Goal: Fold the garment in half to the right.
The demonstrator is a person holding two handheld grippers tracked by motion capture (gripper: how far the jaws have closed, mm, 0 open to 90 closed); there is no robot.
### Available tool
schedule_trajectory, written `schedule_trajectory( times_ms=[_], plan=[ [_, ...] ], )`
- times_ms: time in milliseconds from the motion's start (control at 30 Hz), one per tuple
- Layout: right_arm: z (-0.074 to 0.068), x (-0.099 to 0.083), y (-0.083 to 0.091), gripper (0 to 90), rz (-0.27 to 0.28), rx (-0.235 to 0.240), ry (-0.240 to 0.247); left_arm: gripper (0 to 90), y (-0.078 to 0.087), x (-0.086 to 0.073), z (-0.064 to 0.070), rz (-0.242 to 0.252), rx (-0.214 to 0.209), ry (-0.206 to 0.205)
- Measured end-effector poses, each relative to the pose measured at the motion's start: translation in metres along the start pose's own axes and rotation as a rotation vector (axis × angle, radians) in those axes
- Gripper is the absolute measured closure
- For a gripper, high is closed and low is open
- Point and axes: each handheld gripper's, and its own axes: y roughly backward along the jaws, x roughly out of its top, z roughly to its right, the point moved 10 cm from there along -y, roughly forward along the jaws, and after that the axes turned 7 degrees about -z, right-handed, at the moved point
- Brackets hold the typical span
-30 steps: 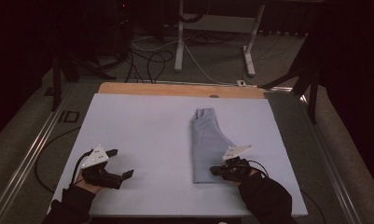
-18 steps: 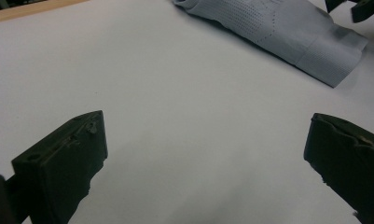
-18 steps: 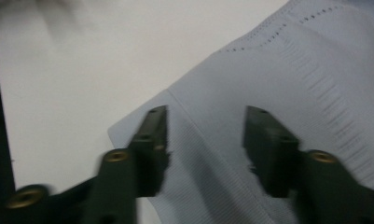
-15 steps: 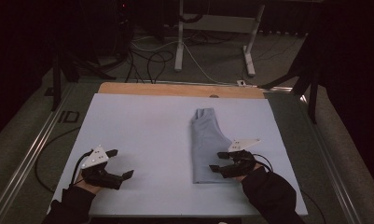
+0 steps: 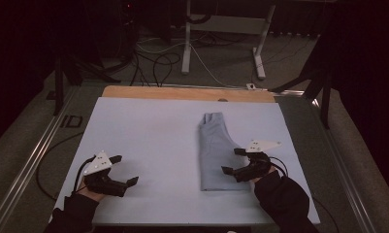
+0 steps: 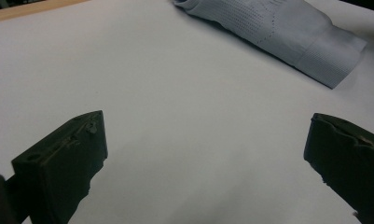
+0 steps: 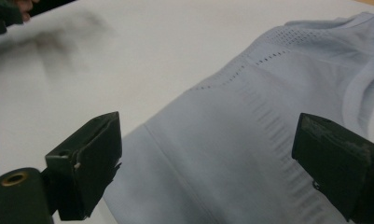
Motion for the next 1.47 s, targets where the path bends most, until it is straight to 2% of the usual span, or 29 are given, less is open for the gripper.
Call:
schedule_trajectory(
  times_ms=[200, 233, 467, 600, 900, 967, 1000, 1133, 1367, 1467],
  plan=[
    [0.006, -0.006, 0.007, 8.6, 0.014, -0.013, -0.011, 0.5, 0.002, 0.001, 0.000, 0.015, 0.001, -0.002],
    [0.010, -0.010, 0.010, 8.6, 0.012, -0.040, -0.011, 0.6, 0.002, 0.001, 0.000, 0.015, 0.000, 0.002],
    [0.026, -0.026, 0.024, 8.6, 0.028, -0.105, -0.062, 0.6, 0.002, 0.001, 0.001, 0.011, -0.003, -0.008],
    [0.029, -0.035, 0.032, 8.6, 0.038, -0.135, -0.053, 0.5, 0.002, 0.000, -0.001, 0.005, 0.008, 0.001],
    [0.032, -0.059, 0.036, 8.6, 0.024, -0.149, -0.100, 0.6, 0.001, 0.000, -0.002, -0.001, 0.014, 0.002],
    [0.032, -0.062, 0.037, 8.6, 0.035, -0.132, -0.119, 0.6, 0.001, -0.001, -0.002, -0.003, 0.014, 0.003],
    [0.033, -0.064, 0.038, 8.6, 0.036, -0.140, -0.124, 0.5, 0.001, -0.002, -0.002, -0.005, 0.014, 0.000],
    [0.037, -0.074, 0.036, 8.7, 0.004, -0.185, -0.122, 0.6, -0.001, -0.002, -0.001, -0.007, 0.005, -0.003],
    [0.035, -0.073, 0.033, 8.6, 0.003, -0.179, -0.112, 0.5, -0.001, 0.000, 0.002, -0.005, 0.008, -0.019],
    [0.035, -0.072, 0.033, 8.7, 0.005, -0.179, -0.111, 0.5, -0.001, 0.000, 0.000, -0.001, 0.008, -0.009]
  ],
)
